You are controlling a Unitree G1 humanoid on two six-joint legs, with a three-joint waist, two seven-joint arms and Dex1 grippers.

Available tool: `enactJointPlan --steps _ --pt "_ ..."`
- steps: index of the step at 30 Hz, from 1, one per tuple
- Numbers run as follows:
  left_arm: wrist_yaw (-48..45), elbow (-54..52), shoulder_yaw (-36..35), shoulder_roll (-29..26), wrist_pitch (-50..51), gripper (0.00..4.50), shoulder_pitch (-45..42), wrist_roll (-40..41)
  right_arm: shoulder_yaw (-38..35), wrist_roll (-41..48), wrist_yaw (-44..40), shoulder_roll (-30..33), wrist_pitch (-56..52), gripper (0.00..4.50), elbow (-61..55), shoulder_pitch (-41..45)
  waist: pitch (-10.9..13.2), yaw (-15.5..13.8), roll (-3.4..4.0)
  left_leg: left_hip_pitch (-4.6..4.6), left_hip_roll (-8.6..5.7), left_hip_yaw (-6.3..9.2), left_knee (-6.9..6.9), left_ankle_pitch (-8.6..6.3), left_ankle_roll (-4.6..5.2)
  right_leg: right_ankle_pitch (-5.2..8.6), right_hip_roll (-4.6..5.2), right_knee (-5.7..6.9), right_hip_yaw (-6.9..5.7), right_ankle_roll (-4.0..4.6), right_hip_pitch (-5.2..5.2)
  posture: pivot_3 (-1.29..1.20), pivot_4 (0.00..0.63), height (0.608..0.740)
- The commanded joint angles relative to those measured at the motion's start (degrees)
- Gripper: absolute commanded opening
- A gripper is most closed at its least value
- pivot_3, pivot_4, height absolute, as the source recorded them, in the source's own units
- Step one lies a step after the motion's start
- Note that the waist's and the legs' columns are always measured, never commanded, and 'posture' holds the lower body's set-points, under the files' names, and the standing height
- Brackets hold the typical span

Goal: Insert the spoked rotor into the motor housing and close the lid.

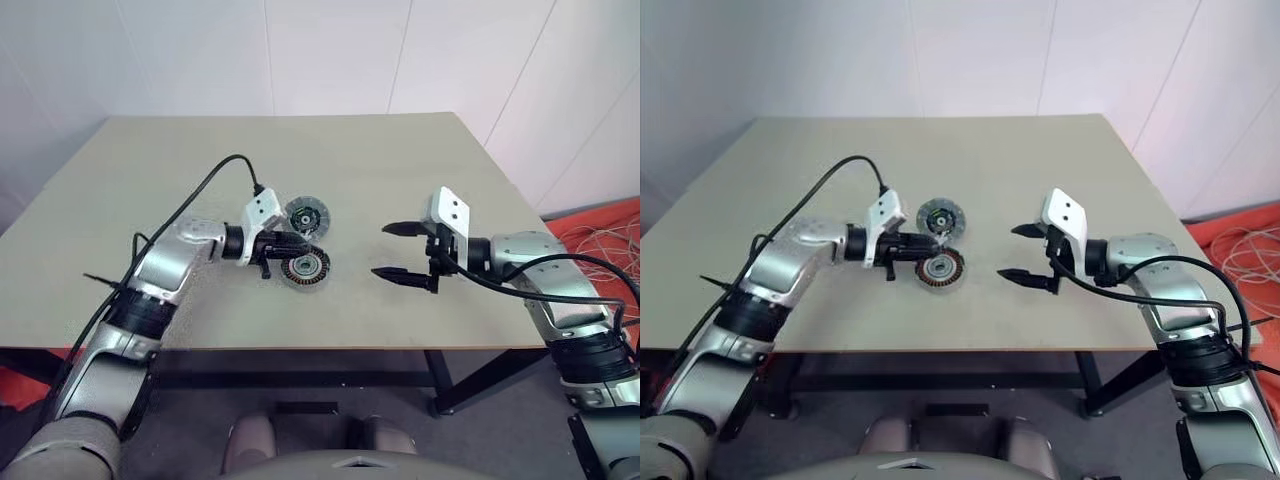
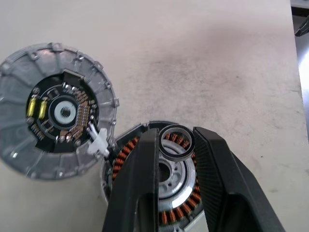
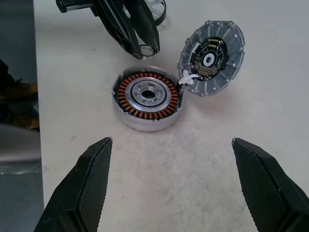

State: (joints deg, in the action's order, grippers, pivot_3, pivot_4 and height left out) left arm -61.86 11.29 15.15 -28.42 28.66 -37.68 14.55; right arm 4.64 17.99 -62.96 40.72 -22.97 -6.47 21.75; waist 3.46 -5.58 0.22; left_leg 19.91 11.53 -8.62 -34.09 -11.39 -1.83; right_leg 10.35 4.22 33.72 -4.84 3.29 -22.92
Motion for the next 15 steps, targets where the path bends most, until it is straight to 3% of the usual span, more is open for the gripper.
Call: enactJointPlan --steps 1,15 --pt "-2.71 5.95 1.64 0.72 -4.56 0.72 -3.75 -2.67 -1.02 0.54 0.83 -0.25 0.59 4.50 -1.52 0.56 0.00 -0.04 0.00 0.02 0.00 0.00 0.00 0.00 0.01 0.00 0.00 0.00 0.00 0.00 -0.03 0.00 0.000 0.740" --pt "-7.84 21.00 1.36 4.34 -18.08 0.72 -7.01 -6.84 -0.86 0.82 2.43 -0.97 0.77 4.50 -2.86 -0.48 0.00 -0.50 0.00 0.07 -0.02 0.00 0.01 -0.03 0.05 -0.01 0.03 -0.01 -0.01 0.01 -0.06 0.00 0.000 0.740"
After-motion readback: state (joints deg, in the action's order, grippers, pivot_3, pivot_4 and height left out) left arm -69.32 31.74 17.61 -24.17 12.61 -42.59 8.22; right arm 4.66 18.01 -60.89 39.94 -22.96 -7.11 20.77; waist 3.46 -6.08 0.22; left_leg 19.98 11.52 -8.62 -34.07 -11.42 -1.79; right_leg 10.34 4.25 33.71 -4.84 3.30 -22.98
